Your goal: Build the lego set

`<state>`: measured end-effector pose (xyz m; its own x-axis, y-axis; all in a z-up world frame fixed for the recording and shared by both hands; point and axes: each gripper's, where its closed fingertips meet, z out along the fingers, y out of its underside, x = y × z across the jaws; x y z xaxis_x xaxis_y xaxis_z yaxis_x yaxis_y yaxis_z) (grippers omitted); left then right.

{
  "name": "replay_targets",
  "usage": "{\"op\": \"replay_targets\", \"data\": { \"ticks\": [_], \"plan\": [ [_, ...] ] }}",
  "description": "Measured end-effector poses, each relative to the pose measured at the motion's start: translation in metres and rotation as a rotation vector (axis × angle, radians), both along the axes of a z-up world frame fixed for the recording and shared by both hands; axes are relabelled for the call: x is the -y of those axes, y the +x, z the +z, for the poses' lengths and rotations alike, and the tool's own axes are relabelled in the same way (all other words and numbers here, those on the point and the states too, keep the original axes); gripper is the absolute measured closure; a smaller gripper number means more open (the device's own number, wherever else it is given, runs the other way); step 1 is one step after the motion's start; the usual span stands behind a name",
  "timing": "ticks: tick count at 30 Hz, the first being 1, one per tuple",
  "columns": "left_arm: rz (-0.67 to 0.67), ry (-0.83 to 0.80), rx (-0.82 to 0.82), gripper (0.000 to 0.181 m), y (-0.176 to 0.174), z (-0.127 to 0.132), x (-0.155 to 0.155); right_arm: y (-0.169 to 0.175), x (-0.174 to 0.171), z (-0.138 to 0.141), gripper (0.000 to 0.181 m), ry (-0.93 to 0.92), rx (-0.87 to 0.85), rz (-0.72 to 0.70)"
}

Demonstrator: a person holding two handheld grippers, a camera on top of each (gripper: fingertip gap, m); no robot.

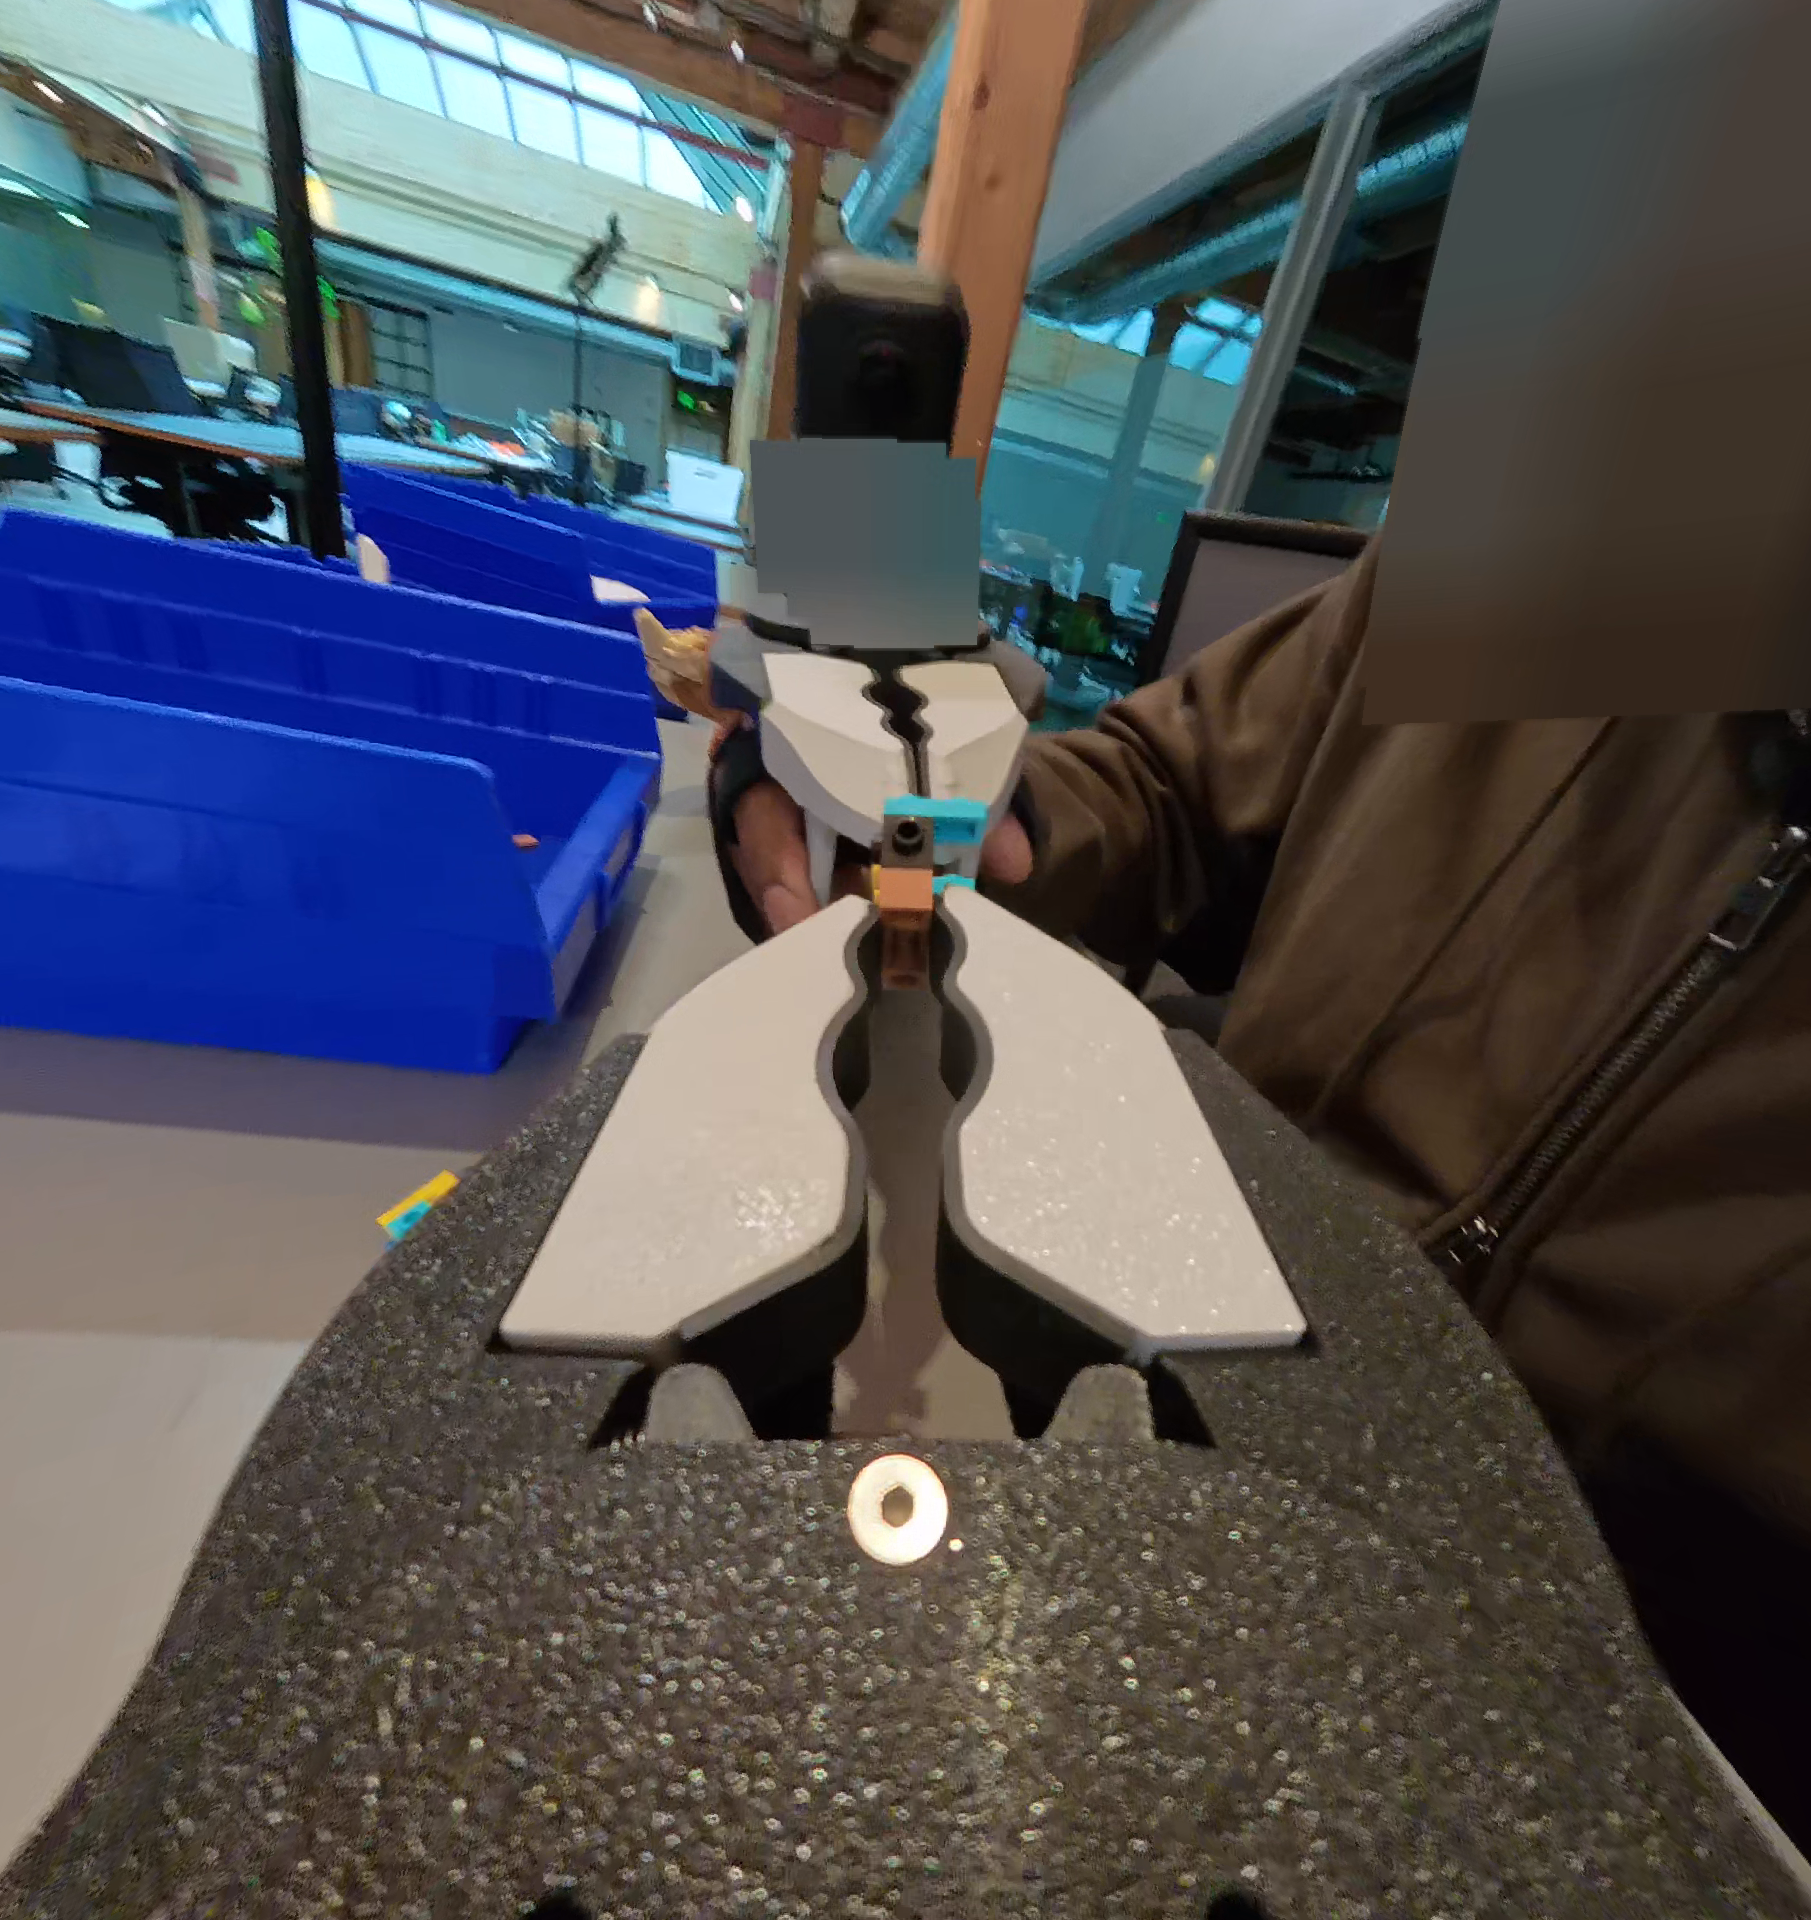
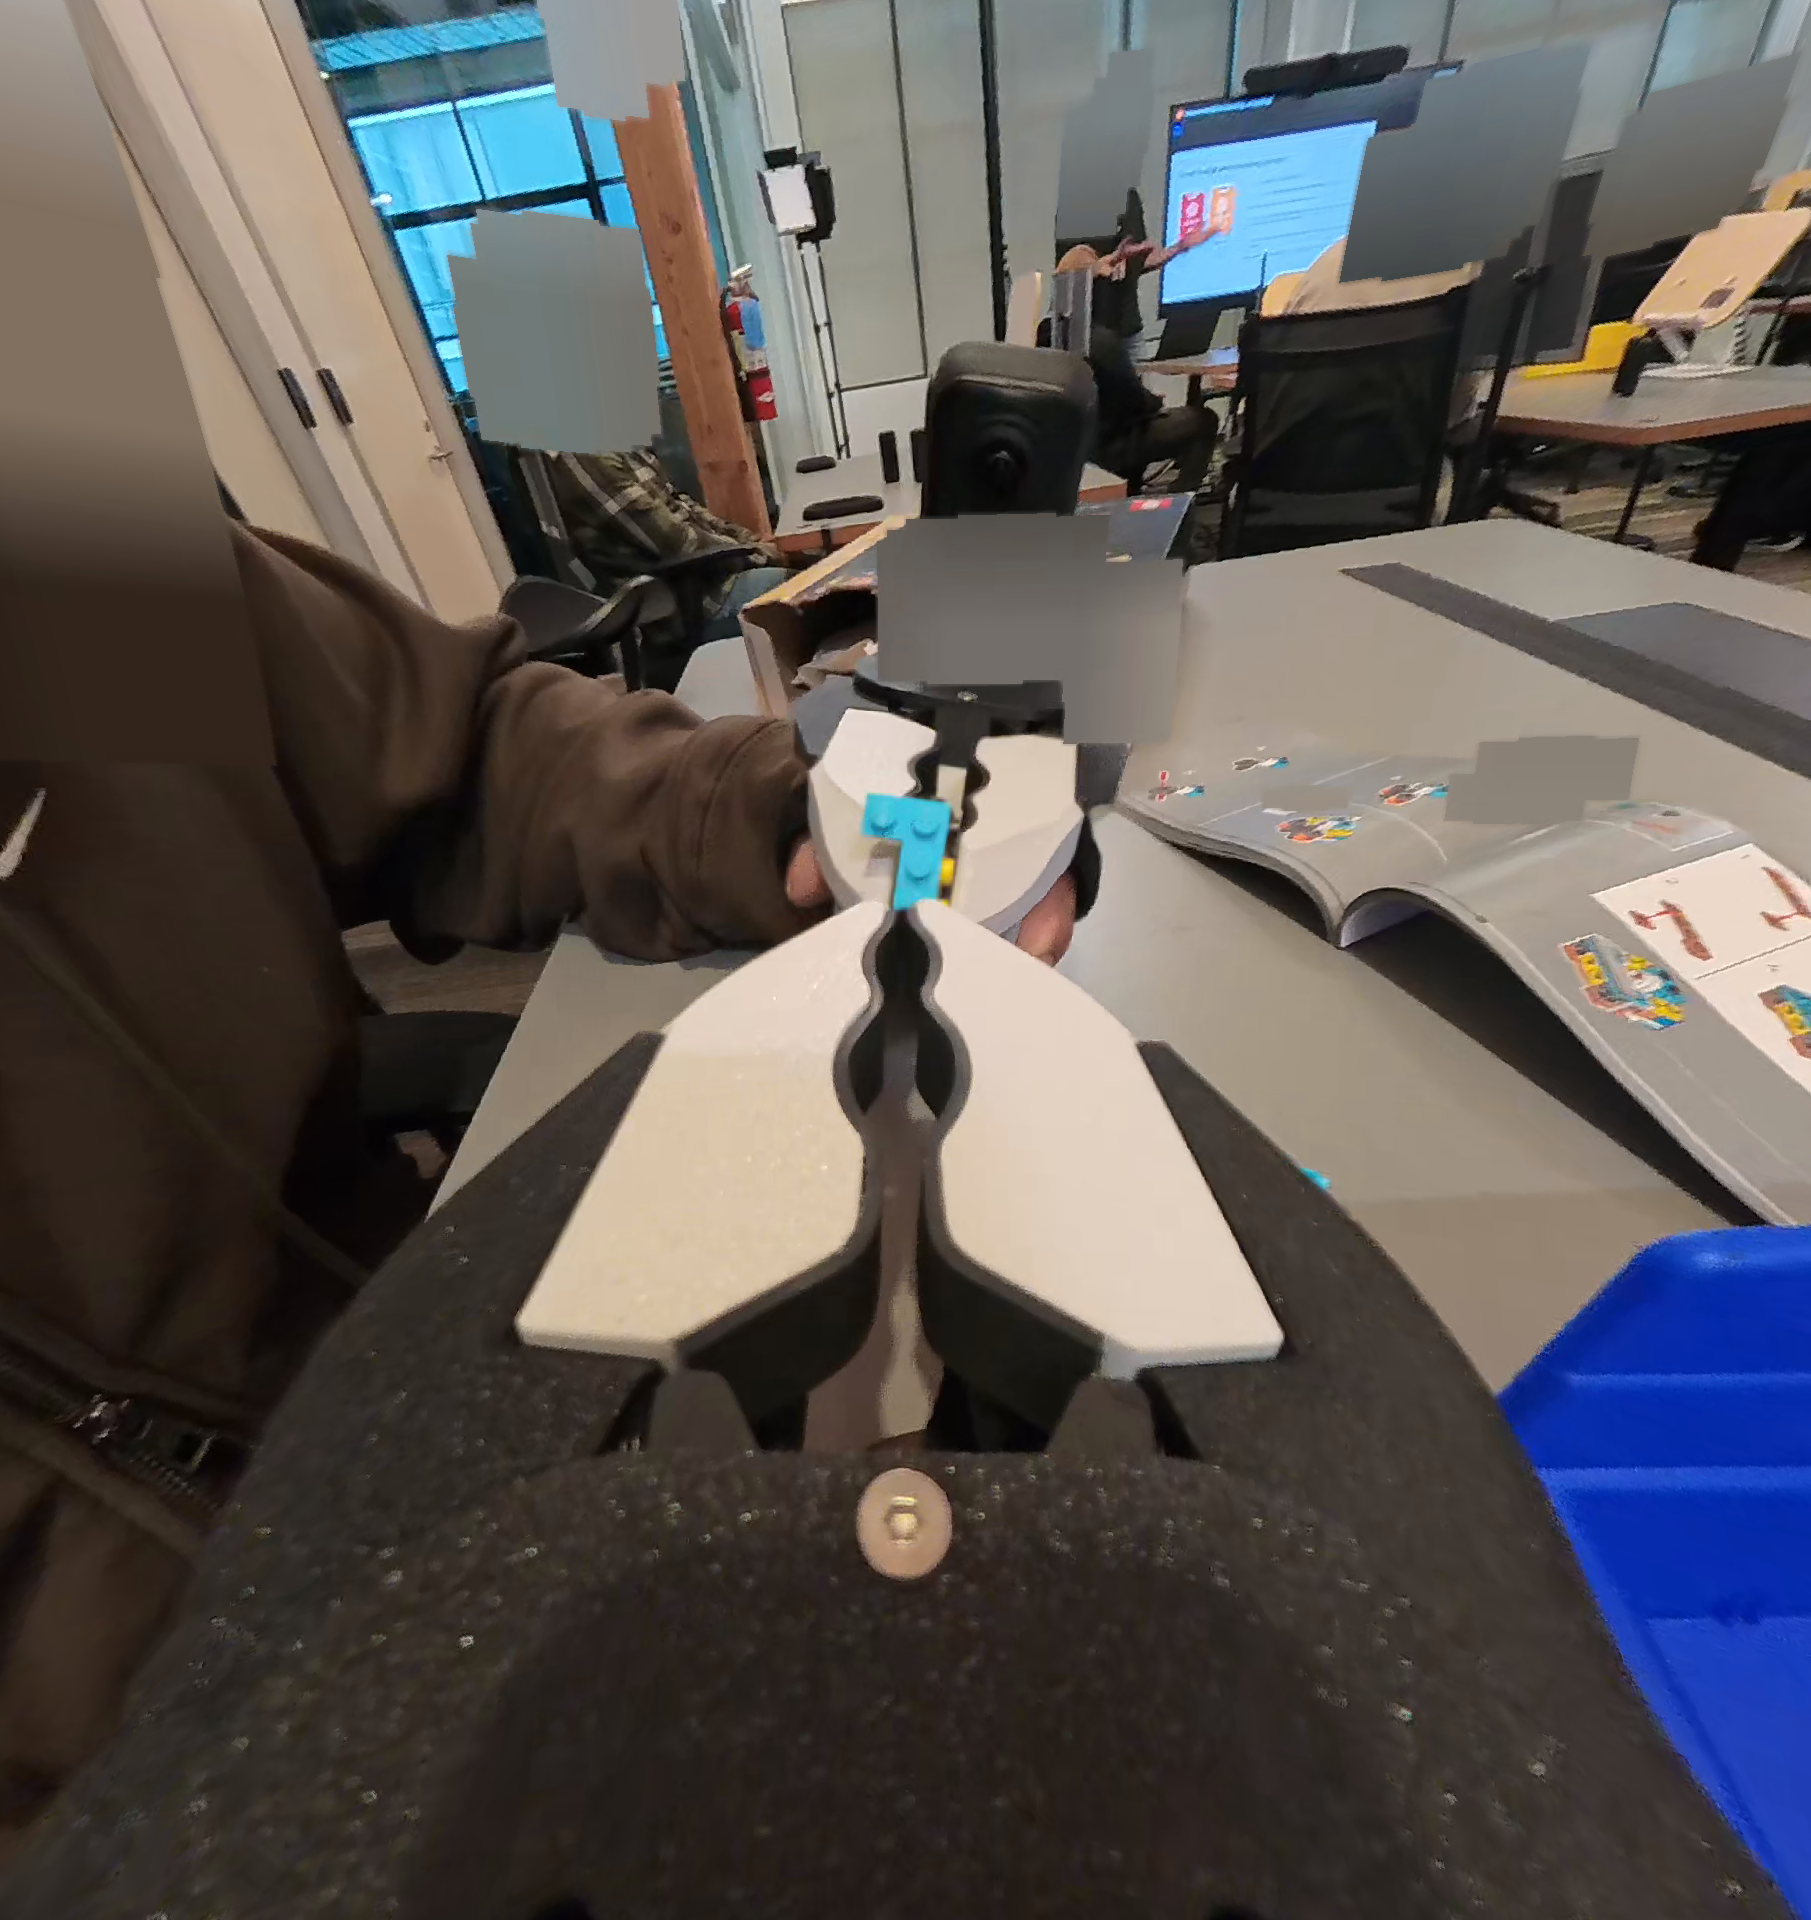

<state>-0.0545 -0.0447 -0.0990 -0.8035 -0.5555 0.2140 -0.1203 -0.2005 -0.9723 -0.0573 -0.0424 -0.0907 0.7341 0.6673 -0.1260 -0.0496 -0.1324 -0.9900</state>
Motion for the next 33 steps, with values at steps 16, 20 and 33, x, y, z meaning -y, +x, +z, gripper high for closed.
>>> {"op": "replay_targets", "data": {
  "ticks": [16, 20, 33],
  "plan": [
    [0.122, -0.019, 0.023, 0.173, 0.013, 0.001, -0.01, 0.005, -0.011, -0.006, 0.15, -0.023, 0.013, -0.099],
    [0.118, -0.005, 0.026, 0.173, 0.013, 0.001, -0.008, 0.005, -0.011, -0.008, 0.155, -0.028, 0.017, -0.105],
    [0.13, 0.069, 0.039, 0.173, 0.013, -0.003, -0.005, 0.007, -0.013, -0.012, 0.163, -0.044, 0.03, -0.115]
  ]
}}
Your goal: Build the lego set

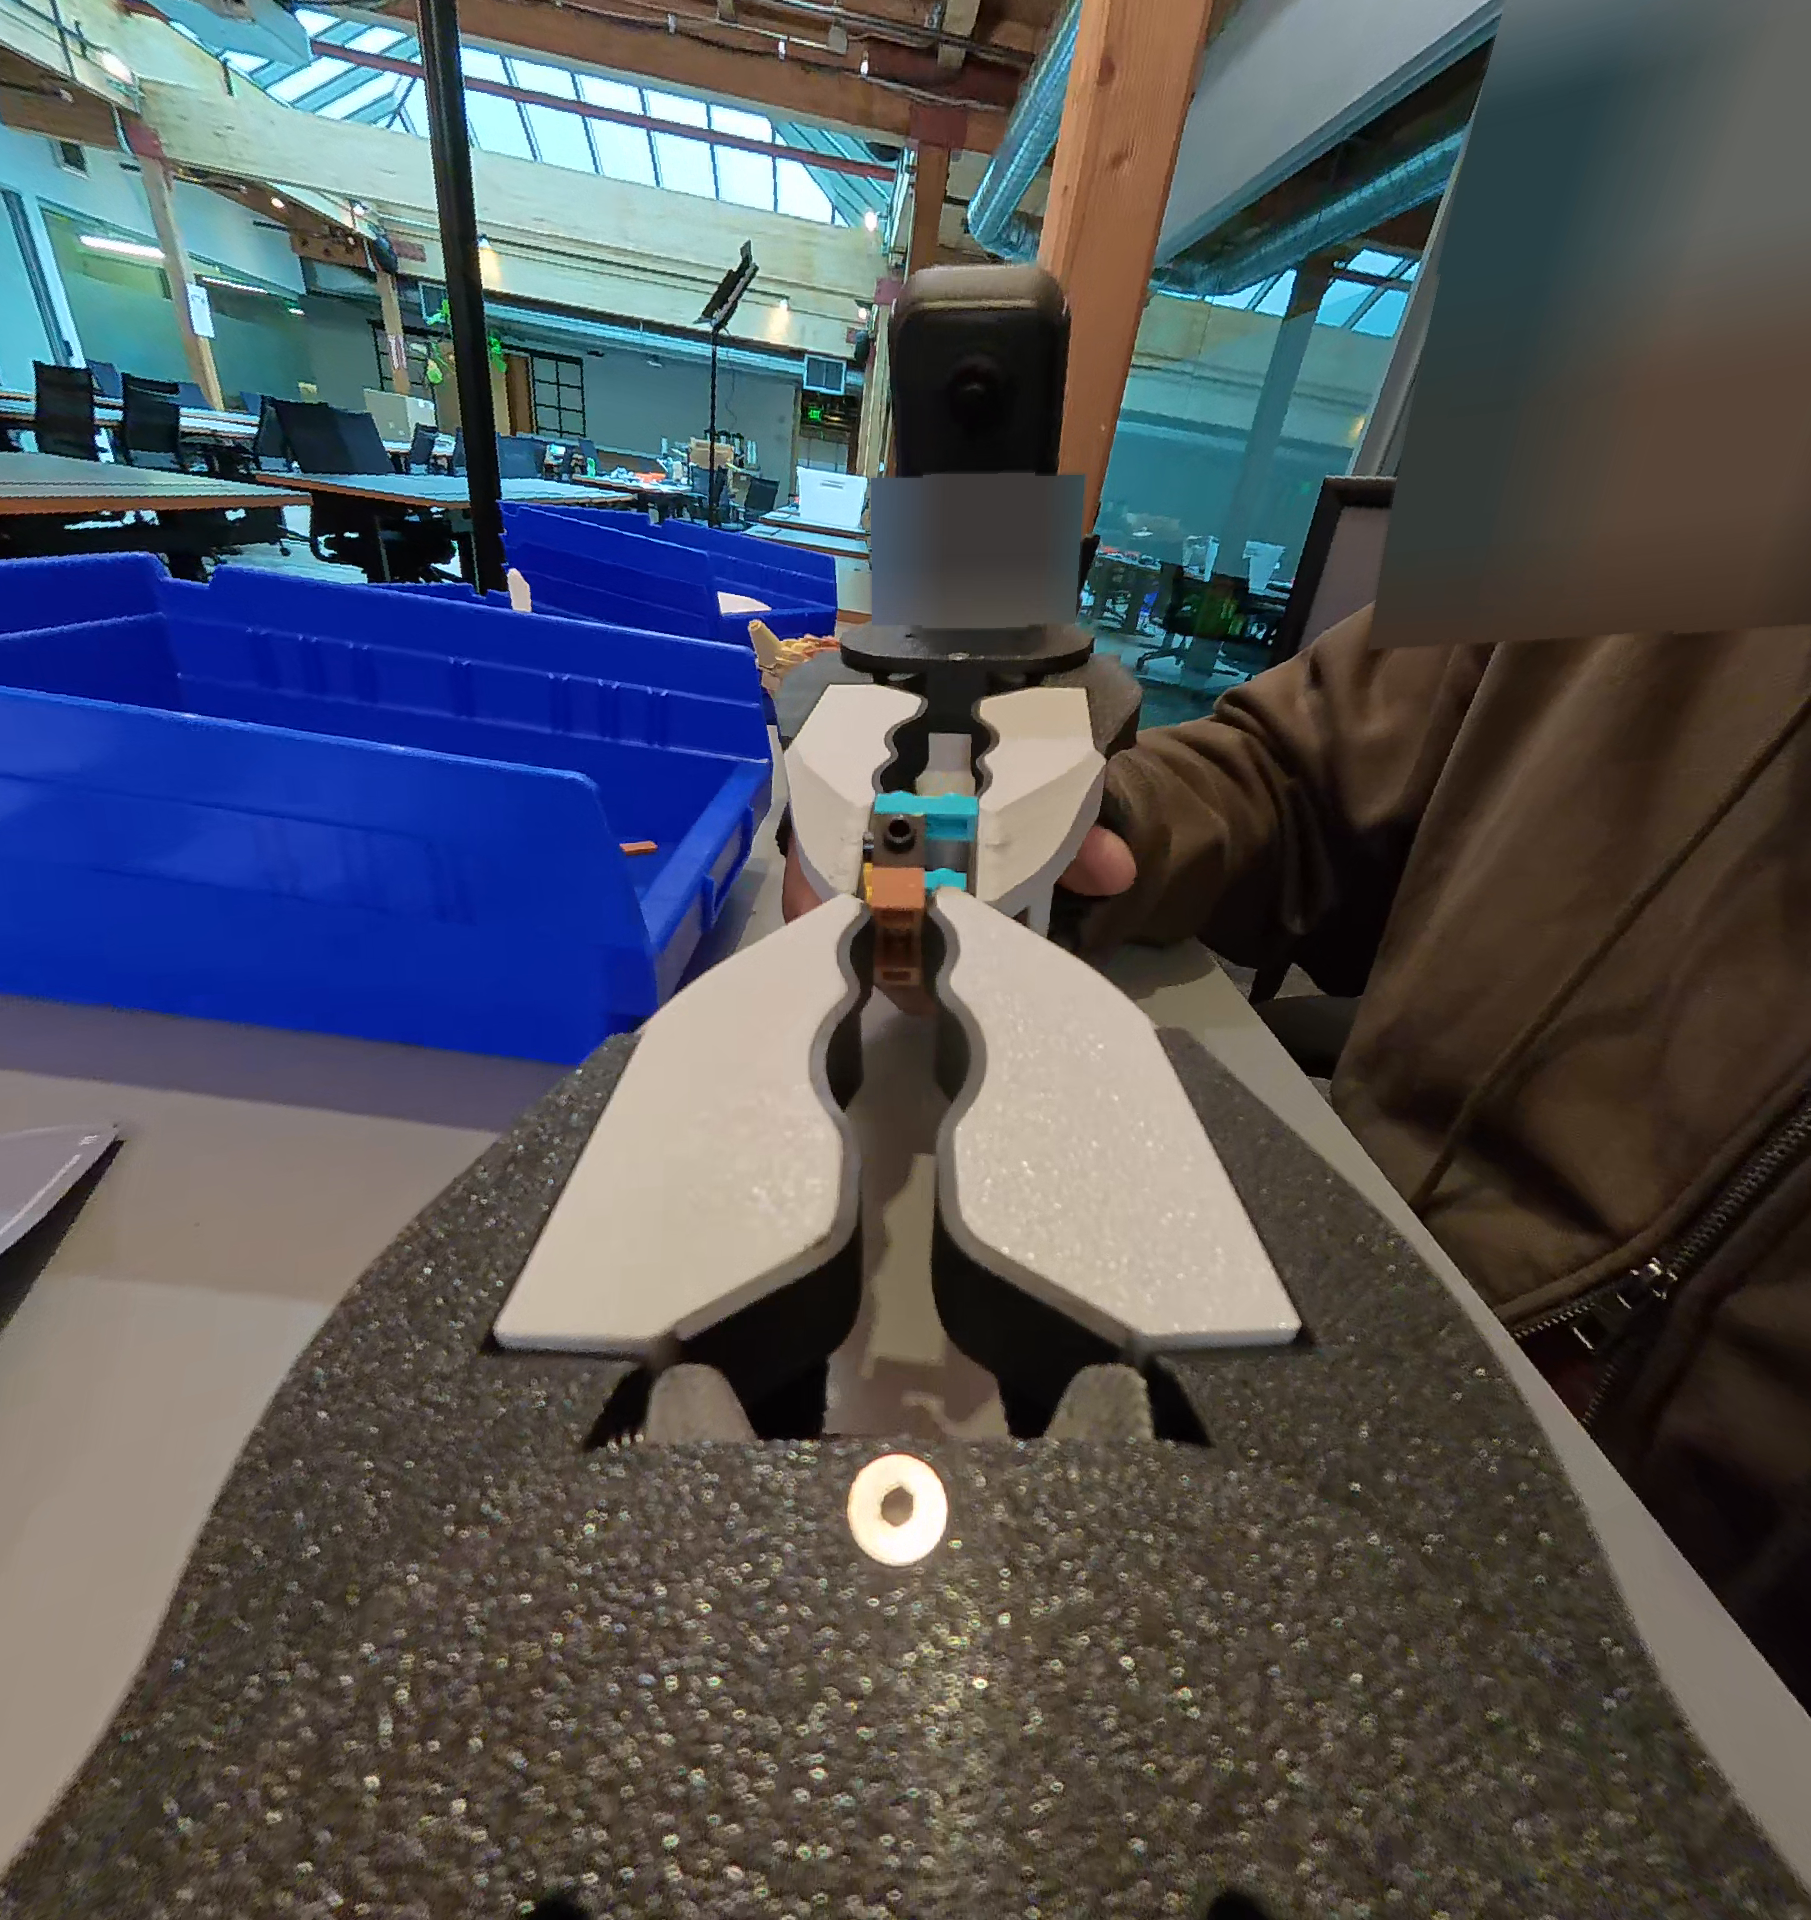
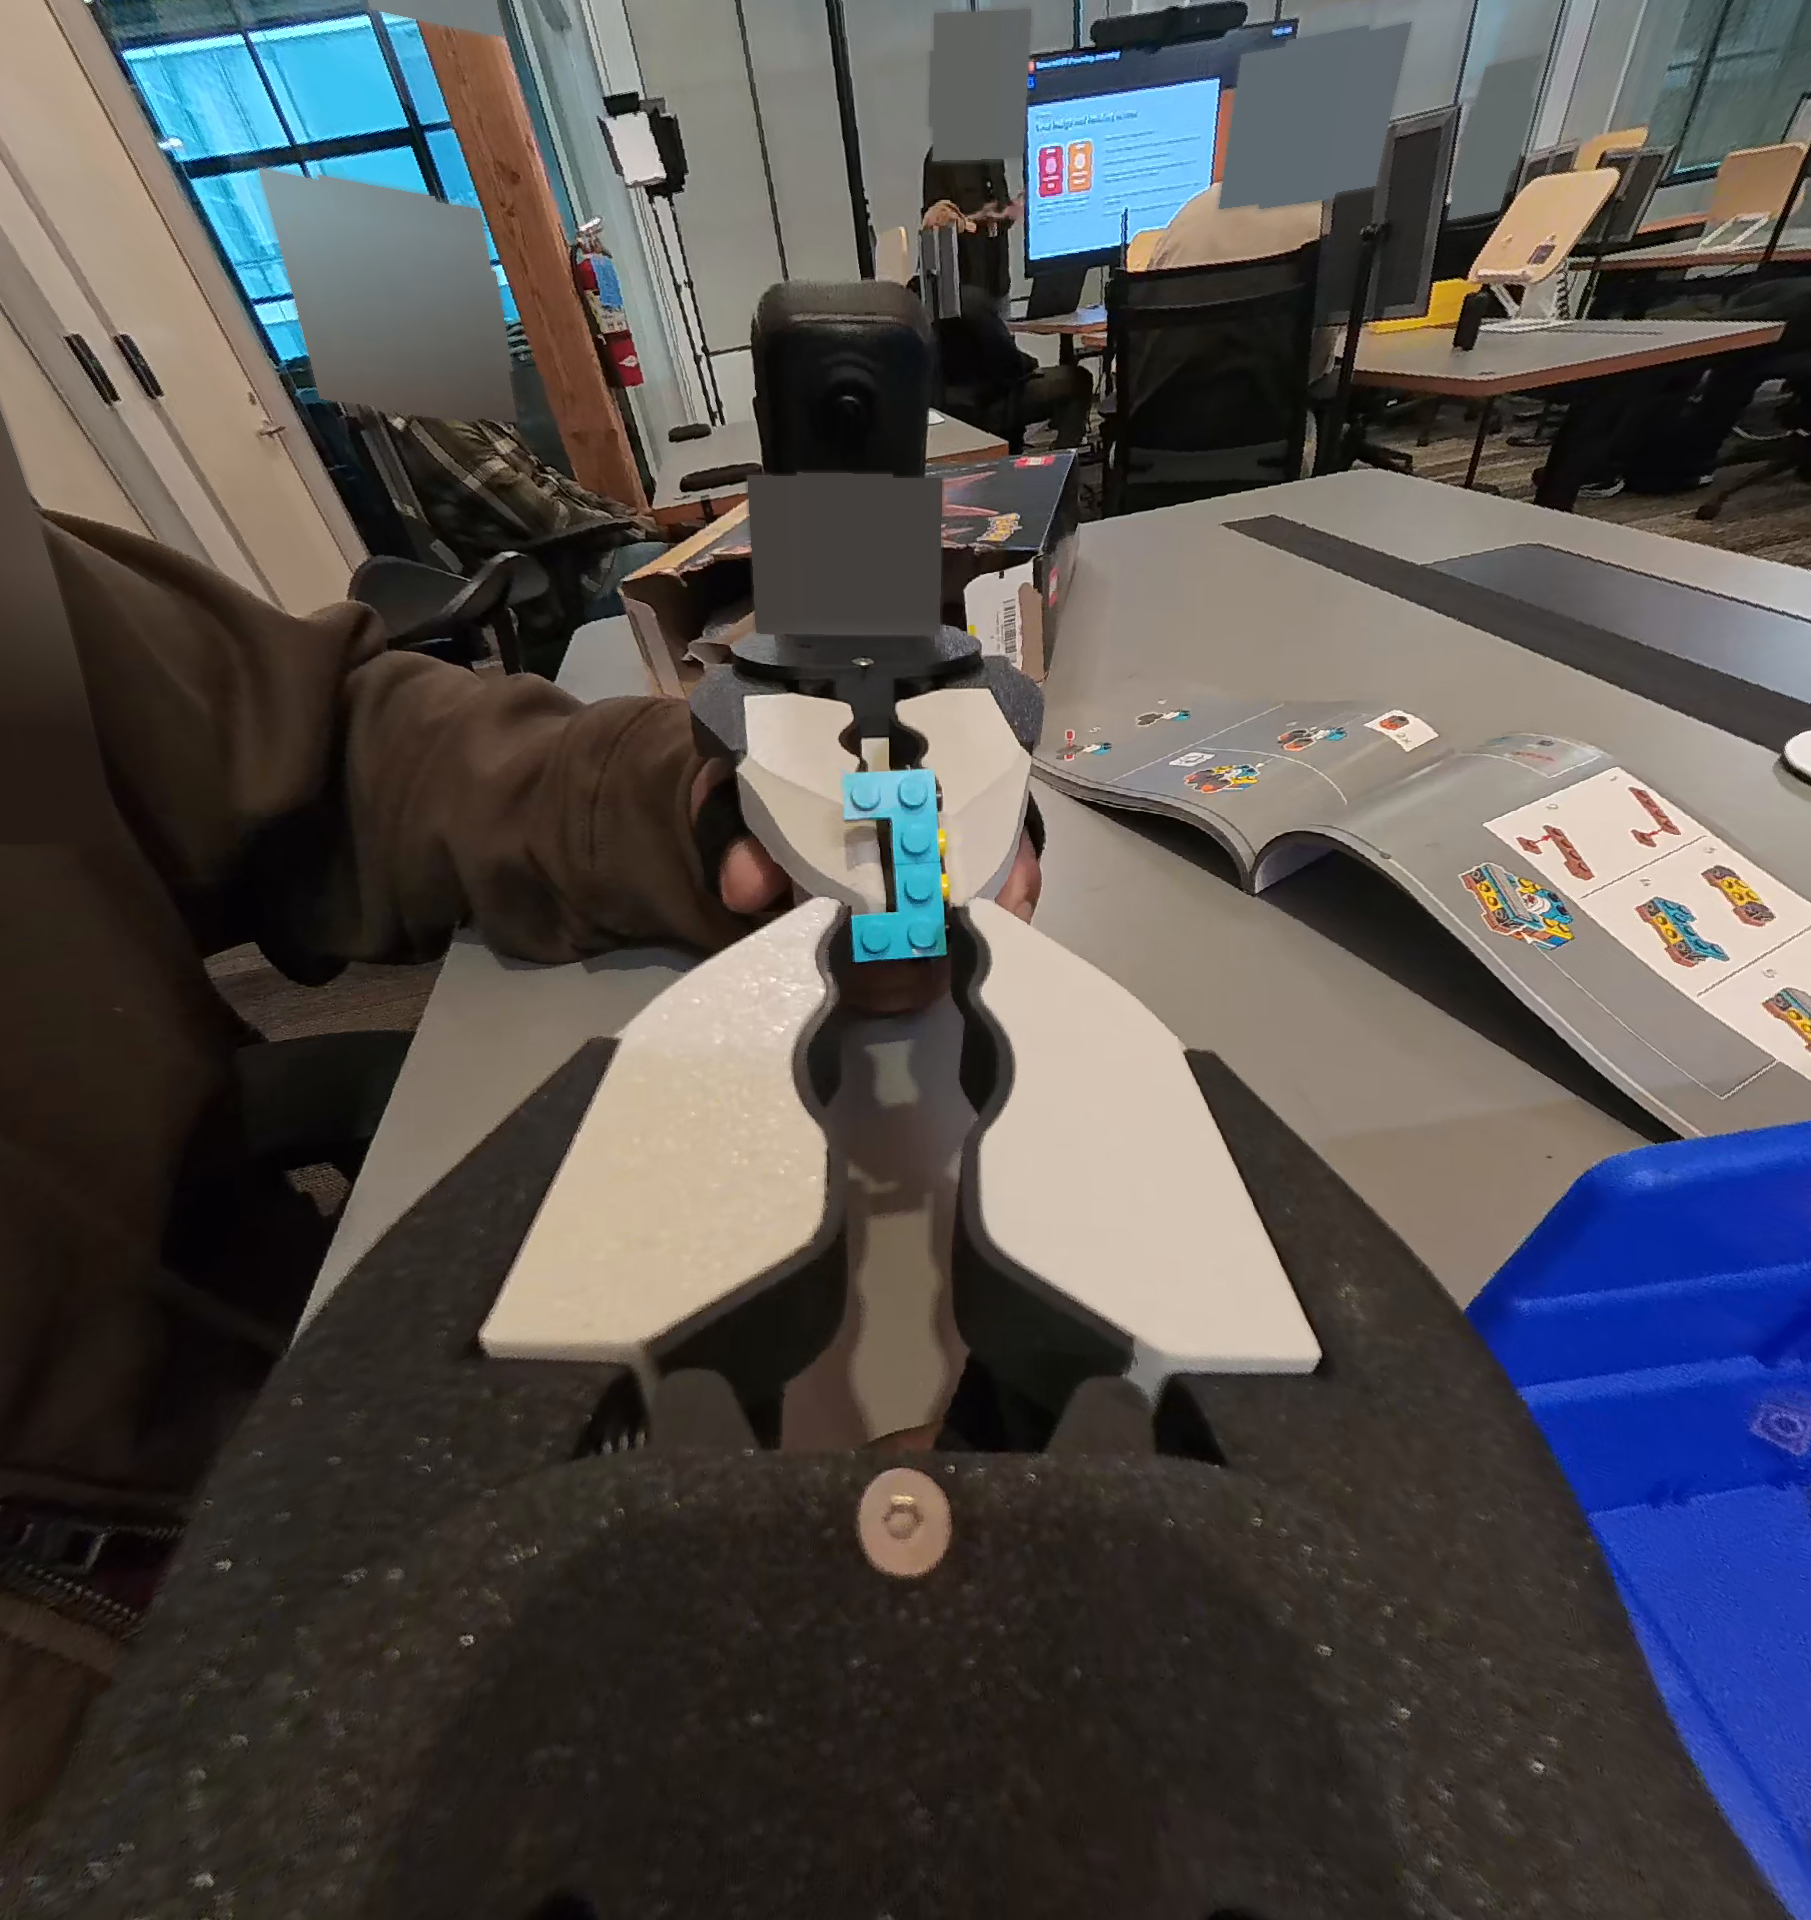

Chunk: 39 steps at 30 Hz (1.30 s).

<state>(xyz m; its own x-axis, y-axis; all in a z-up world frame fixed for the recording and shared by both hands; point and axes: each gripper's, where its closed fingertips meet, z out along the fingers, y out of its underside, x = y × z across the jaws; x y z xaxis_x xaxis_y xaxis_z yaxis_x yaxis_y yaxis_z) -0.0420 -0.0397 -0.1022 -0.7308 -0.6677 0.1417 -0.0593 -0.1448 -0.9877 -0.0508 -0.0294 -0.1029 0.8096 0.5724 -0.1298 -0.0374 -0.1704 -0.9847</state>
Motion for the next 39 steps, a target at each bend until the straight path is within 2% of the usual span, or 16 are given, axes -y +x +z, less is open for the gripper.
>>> {"op": "replay_targets", "data": {
  "ticks": [11, 17, 20, 26, 39],
  "plan": [
    [0.057, 0.139, 0.005, 0.162, 0.0, -0.005, -0.01, 0.006, -0.001, -0.007, 0.163, -0.054, 0.044, -0.017],
    [0.043, 0.395, -0.086, 0.154, -0.005, -0.036, -0.013, 0.011, 0.001, -0.04, 0.164, -0.227, 0.208, -0.011],
    [0.045, 0.465, -0.122, 0.153, -0.005, -0.048, -0.016, 0.012, 0.004, -0.058, 0.163, -0.312, 0.275, -0.004],
    [0.042, 0.484, -0.179, 0.154, -0.004, -0.061, -0.019, 0.012, 0.01, -0.084, 0.163, -0.418, 0.399, 0.014],
    [0.044, 0.505, -0.196, 0.155, -0.003, -0.065, -0.02, 0.01, 0.013, -0.096, 0.163, -0.452, 0.45, 0.035]
  ]
}}
